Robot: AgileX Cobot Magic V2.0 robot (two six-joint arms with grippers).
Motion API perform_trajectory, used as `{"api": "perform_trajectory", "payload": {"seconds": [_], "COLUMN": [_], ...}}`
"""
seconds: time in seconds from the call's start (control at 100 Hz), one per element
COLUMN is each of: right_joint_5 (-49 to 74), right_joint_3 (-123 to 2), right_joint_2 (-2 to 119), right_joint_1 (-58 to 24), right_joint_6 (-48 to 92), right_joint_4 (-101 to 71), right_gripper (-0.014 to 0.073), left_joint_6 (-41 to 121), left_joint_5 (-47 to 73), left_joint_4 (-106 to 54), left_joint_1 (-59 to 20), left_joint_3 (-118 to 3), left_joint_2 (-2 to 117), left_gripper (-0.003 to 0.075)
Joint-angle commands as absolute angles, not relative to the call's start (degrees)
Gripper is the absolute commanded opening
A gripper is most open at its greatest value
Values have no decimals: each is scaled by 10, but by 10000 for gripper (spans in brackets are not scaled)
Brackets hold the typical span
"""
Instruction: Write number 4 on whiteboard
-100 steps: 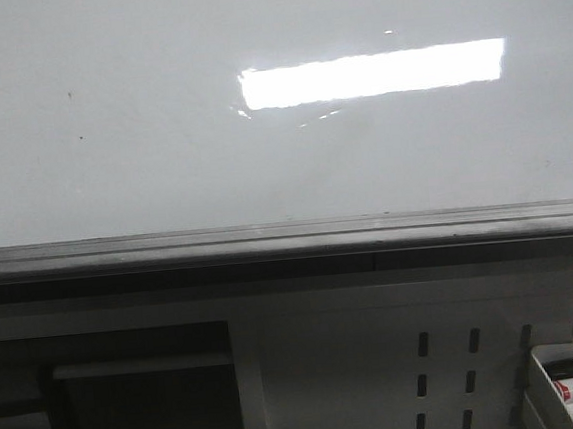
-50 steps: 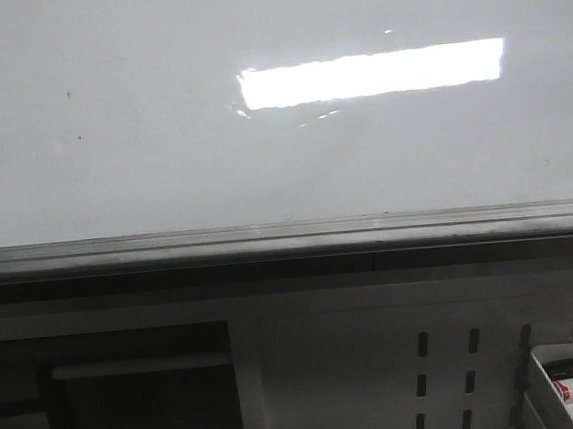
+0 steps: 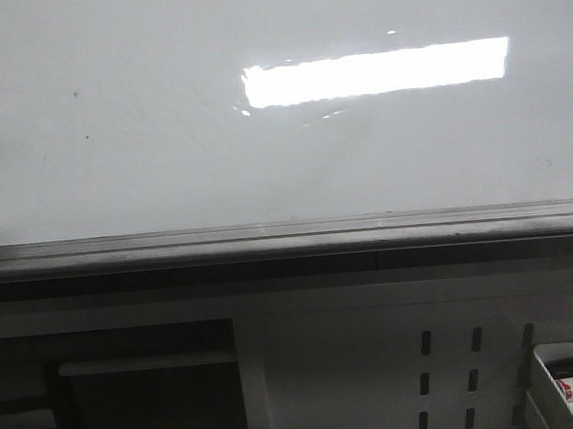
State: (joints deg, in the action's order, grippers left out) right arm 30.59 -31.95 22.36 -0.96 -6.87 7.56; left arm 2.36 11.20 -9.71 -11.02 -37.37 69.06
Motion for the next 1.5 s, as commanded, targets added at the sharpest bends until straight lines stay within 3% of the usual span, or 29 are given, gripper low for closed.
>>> {"api": "perform_trajectory", "payload": {"seconds": [0.0, 0.15, 0.41, 0.69, 1.12, 1.21, 1.49], "right_joint_5": [264, 264, 263, 378, 605, 636, 610], "right_joint_3": [-336, -336, -342, -446, -559, -574, -637], "right_joint_2": [232, 232, 233, 285, 490, 527, 618], "right_joint_1": [-6, -6, -6, -6, -19, -48, -215], "right_joint_6": [-69, -69, -69, -20, 575, 647, 650], "right_joint_4": [78, 78, 78, 23, -454, -485, -415], "right_gripper": [466, 466, 466, 466, 466, 466, 466], "left_joint_6": [23, 23, 23, 68, 422, 426, 431], "left_joint_5": [61, 58, 62, 202, 536, 573, 598], "left_joint_4": [-104, -104, -105, -99, -260, -260, -239], "left_joint_1": [-116, -116, -116, -118, -281, -318, -400], "left_joint_3": [-390, -390, -391, -443, -607, -623, -687], "left_joint_2": [695, 695, 674, 589, 623, 656, 745], "left_gripper": [299, 144, -19, -20, -20, -20, -20]}}
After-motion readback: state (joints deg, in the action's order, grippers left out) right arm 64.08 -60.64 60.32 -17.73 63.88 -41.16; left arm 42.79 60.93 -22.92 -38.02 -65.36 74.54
